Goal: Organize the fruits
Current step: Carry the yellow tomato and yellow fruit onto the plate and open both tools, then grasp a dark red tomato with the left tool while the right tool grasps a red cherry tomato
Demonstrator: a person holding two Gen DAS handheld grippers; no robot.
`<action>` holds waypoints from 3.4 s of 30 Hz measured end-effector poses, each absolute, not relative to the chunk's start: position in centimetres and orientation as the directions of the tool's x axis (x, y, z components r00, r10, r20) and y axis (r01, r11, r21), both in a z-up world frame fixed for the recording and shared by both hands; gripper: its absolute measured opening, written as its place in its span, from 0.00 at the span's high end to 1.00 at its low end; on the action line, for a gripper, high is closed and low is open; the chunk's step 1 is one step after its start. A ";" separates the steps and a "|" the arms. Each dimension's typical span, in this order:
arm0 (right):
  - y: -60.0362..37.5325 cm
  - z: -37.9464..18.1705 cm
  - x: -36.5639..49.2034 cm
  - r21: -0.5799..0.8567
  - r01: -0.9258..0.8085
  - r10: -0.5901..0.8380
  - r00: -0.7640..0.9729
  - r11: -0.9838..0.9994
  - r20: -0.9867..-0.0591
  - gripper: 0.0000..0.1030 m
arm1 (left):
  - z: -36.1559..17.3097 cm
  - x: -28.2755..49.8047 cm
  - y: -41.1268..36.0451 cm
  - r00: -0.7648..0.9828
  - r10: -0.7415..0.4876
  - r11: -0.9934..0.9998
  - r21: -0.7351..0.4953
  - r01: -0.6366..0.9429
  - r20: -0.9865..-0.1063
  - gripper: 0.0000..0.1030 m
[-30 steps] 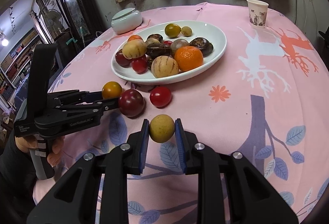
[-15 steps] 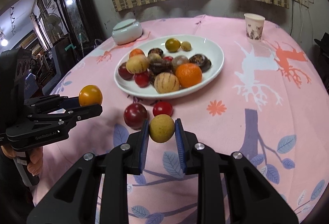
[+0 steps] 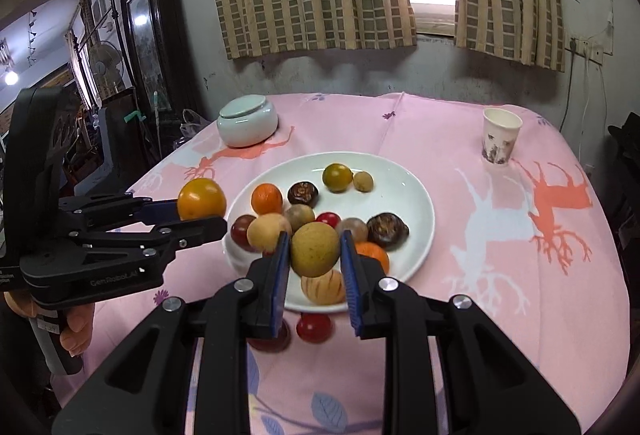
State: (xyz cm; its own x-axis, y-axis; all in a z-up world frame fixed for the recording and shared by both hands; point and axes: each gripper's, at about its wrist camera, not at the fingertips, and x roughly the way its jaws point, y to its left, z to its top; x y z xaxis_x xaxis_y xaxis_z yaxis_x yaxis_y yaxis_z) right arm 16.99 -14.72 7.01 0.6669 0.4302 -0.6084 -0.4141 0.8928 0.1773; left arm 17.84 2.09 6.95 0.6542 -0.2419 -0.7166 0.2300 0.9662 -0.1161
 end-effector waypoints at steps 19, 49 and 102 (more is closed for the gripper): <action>-13.4 1.4 25.8 0.216 -0.326 0.377 0.595 0.920 -0.710 0.72 | 2.3 26.1 1.3 0.600 -0.108 0.991 -0.041 0.124 -0.793 0.31; -18.7 3.3 15.0 0.276 -0.260 0.380 0.626 0.925 -0.681 0.46 | 4.5 13.8 2.7 0.639 -0.158 0.985 -0.073 0.157 -0.752 0.20; -12.5 -2.3 14.8 0.151 -0.380 0.340 0.499 0.913 -0.797 0.46 | -2.1 11.6 3.2 0.526 -0.191 0.968 -0.071 0.240 -0.829 0.61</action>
State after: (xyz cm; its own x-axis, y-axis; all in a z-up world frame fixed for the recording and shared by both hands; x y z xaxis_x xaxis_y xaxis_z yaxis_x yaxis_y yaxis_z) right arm 14.81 -12.52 -2.29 0.4990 0.3395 -0.7973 -0.3801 0.9126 0.1507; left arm 11.56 3.19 -2.09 0.5261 -0.1912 -0.8287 0.2403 0.9681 -0.0709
